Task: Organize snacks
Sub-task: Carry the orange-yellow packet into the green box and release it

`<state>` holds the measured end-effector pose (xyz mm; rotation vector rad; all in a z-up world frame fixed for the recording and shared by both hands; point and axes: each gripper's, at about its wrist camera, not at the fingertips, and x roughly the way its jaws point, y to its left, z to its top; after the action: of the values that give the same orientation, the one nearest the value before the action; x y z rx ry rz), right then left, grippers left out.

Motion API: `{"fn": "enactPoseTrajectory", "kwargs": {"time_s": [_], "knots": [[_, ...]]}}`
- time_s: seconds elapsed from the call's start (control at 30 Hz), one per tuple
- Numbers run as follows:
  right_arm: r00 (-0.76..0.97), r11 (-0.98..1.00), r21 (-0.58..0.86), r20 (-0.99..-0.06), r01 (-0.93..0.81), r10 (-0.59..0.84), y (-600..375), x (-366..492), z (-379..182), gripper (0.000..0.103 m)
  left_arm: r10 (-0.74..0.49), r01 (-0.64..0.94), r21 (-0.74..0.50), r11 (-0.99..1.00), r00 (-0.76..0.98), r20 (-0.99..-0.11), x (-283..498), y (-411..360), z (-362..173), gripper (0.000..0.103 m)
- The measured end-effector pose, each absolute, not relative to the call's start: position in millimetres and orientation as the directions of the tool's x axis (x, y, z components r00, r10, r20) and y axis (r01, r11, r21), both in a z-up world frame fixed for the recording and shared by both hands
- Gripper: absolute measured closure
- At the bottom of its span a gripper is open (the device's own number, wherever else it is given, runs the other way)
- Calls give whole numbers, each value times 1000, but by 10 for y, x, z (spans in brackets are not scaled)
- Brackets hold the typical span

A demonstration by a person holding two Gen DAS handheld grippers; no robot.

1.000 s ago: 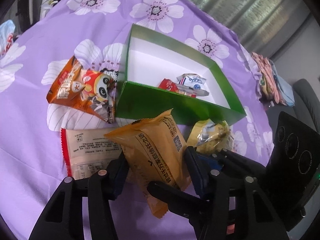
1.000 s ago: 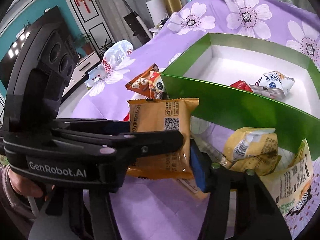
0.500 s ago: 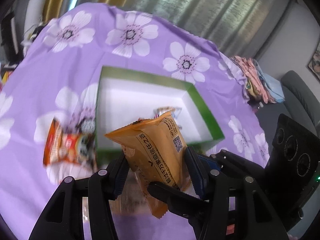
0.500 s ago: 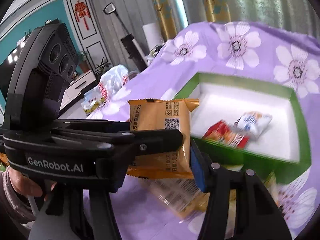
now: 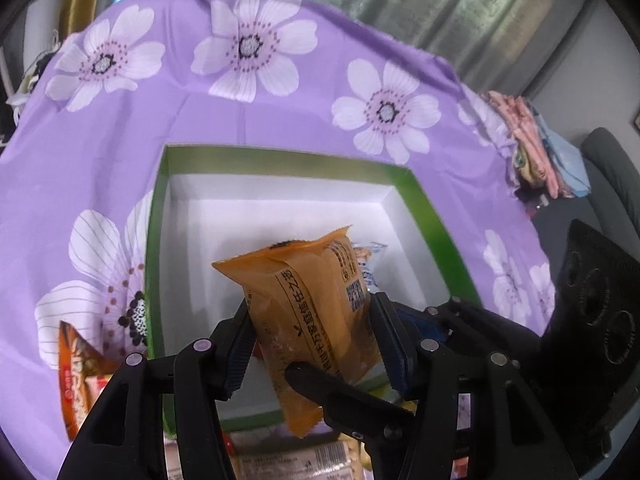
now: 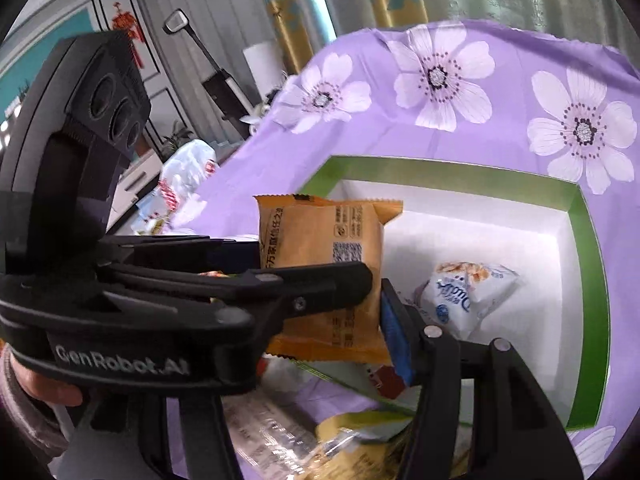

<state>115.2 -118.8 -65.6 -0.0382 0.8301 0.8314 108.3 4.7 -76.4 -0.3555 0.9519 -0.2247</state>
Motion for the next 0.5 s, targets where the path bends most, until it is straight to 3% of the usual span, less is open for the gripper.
{"fn": "enactPoseTrajectory", "kwargs": {"time_s": [0.1, 0.23, 0.37, 0.43, 0.5], "knots": [[393, 706, 274, -674, -653, 625, -1190, 1206, -695, 41, -334, 22, -388, 922, 552, -764, 1128, 33, -817, 45], [418, 724, 270, -669, -634, 615, -1270, 1229, -680, 38, -330, 13, -391, 920, 562, -758, 1107, 70, -778, 24], [455, 748, 257, -659, -612, 599, -1431, 1144, -591, 29, -311, 4, -379, 925, 580, -753, 1001, 123, -671, 19], [469, 759, 256, -655, -599, 592, -1531, 1092, -549, 24, -300, -2, -372, 928, 586, -753, 934, 141, -621, 9], [491, 773, 249, -650, -584, 580, -1655, 1003, -491, 21, -286, 1, -357, 934, 600, -747, 847, 140, -563, 9]]}}
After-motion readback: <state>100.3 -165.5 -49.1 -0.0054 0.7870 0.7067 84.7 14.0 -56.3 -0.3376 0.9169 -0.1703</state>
